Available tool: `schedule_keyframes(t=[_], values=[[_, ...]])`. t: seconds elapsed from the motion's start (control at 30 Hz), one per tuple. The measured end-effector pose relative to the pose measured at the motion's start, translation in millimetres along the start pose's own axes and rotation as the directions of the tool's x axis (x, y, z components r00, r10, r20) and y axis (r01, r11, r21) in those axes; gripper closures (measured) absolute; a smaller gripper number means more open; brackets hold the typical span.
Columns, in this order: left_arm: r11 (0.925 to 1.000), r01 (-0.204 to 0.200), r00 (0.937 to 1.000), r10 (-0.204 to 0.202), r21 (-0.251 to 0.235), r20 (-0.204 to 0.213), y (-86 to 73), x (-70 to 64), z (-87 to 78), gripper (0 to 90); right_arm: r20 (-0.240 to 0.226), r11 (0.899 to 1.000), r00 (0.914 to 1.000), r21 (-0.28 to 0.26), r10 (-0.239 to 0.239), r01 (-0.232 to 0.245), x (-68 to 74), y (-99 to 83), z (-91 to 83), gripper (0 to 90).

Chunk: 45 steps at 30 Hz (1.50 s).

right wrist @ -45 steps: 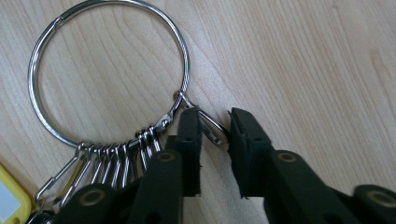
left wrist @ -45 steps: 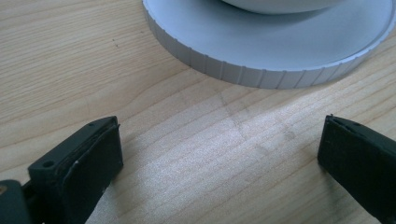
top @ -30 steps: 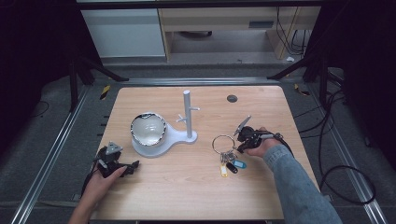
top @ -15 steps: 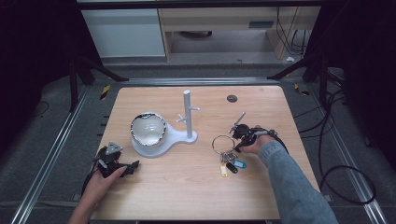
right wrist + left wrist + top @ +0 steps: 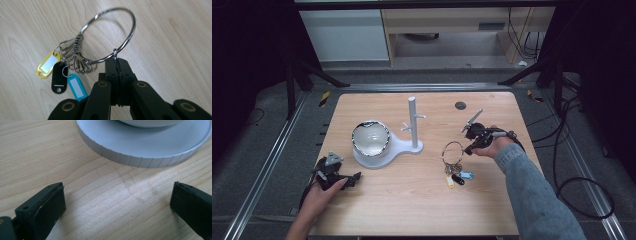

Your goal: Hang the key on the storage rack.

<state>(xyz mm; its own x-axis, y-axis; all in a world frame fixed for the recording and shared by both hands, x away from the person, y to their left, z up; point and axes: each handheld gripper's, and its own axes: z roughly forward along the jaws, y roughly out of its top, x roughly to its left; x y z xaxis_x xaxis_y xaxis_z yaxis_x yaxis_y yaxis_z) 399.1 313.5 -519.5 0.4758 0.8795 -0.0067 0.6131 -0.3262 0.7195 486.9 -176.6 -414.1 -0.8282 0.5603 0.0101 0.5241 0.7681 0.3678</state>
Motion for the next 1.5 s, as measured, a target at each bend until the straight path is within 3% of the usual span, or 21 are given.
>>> schedule_keyframes(t=[0.77, 1.17, 1.5], values=[[1.0, -0.001, 1.0, 0.001, 0.0, 0.0, 0.0, 0.0, 0.0, 0.0, 0.052, 0.997, 0.9978, -0.057, -0.041, 0.044, 3.6, 46.8, -46.8, 88.7], [1.0, 0.003, 1.0, -0.003, -0.005, 0.0, 0.0, -0.2, 0.3, 0.0, 0.085, 0.992, 0.9935, -0.09, -0.075, 0.083, 8.8, 73.0, -81.6, 88.7], [1.0, 0.003, 1.0, -0.003, -0.006, 0.0, 0.0, -0.2, 0.4, 0.0, 0.102, 0.989, 0.99, -0.105, -0.097, 0.108, 14.2, 86.7, -99.3, 88.7]])
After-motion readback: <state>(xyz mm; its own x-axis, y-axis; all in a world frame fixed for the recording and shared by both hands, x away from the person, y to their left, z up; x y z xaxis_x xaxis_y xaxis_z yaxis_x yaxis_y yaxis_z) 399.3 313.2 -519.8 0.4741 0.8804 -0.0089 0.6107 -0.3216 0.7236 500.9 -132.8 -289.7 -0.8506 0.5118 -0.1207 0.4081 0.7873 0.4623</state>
